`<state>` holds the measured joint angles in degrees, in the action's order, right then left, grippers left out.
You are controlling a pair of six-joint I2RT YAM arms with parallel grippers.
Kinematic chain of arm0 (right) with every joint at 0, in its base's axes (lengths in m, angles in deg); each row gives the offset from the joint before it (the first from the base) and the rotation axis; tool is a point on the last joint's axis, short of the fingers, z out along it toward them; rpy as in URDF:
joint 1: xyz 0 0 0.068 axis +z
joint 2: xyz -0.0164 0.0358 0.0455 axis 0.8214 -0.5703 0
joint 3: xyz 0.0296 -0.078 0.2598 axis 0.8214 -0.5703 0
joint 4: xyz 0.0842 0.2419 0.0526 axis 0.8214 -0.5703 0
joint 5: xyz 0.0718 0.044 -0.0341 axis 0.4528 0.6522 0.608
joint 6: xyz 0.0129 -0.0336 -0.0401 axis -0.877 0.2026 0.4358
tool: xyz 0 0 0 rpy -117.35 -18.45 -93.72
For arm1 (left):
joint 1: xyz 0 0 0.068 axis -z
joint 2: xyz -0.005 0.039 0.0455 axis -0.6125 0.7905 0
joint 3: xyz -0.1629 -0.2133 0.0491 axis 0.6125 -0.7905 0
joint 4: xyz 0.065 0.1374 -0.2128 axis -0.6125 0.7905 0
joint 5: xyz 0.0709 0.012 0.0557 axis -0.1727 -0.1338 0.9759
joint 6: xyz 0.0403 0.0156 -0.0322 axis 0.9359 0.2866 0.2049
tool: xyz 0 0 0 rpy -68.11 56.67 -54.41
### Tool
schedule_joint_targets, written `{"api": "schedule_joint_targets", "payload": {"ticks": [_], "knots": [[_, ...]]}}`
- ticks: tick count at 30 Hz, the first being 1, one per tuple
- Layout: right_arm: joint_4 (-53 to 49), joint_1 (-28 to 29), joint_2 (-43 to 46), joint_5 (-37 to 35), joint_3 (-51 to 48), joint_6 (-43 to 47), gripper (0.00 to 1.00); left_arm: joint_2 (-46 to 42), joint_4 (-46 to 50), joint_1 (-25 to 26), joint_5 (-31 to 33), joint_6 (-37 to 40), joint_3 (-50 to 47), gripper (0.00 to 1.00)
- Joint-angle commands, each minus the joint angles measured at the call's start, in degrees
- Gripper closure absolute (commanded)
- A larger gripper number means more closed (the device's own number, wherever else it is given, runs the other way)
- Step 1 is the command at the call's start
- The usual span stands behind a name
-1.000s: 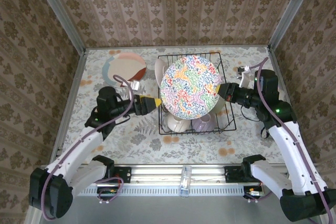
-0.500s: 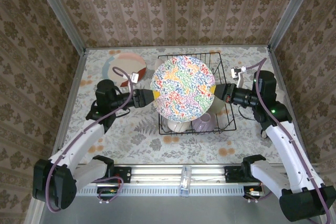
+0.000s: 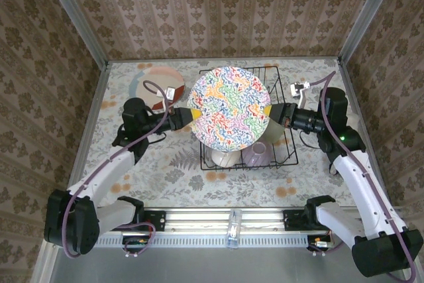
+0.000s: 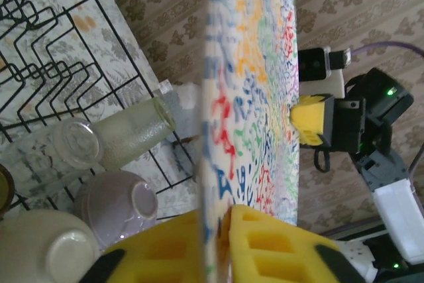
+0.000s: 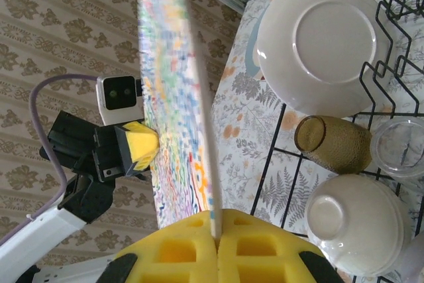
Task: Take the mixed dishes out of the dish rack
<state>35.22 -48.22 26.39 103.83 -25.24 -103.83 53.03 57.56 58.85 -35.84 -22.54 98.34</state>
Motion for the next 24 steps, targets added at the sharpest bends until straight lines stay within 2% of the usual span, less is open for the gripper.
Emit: {"api": "schedule_joint_targets", "payload": {"ticks": [1, 8, 9, 13, 15, 16, 24], "knots": [[4.78, -0.15, 0.32, 3.07, -0.09, -2.13, 1.00, -0.70, -3.01, -0.19, 0.16, -0.52, 1.18, 1.00], [5.34, -0.15, 0.49, 3.37, -0.48, -2.31, 0.98, -2.46, -2.98, -0.17, 4.38, -1.64, -0.49, 1.00], [5.70, -0.15, 0.54, 3.51, -0.53, -2.30, 0.89, -2.63, -2.94, -0.17, 4.57, -1.75, -0.51, 1.00], [8.88, -0.05, 1.31, 4.14, -2.05, -3.05, 0.26, -3.18, -2.73, -0.16, 5.93, -2.12, -0.01, 1.00], [10.01, -0.06, 1.87, 4.03, -2.78, -3.42, 0.03, -3.32, -2.76, -0.16, 7.08, -2.47, 0.14, 1.00], [10.74, -0.06, 2.14, 3.80, -3.21, -3.75, 0.00, -3.28, -2.97, -0.21, 7.73, -2.81, 0.32, 1.00], [13.50, 0.03, 3.27, 3.08, -5.59, -5.16, 0.00, -3.47, -4.90, -0.42, 10.53, -5.39, 3.74, 1.00]]}}
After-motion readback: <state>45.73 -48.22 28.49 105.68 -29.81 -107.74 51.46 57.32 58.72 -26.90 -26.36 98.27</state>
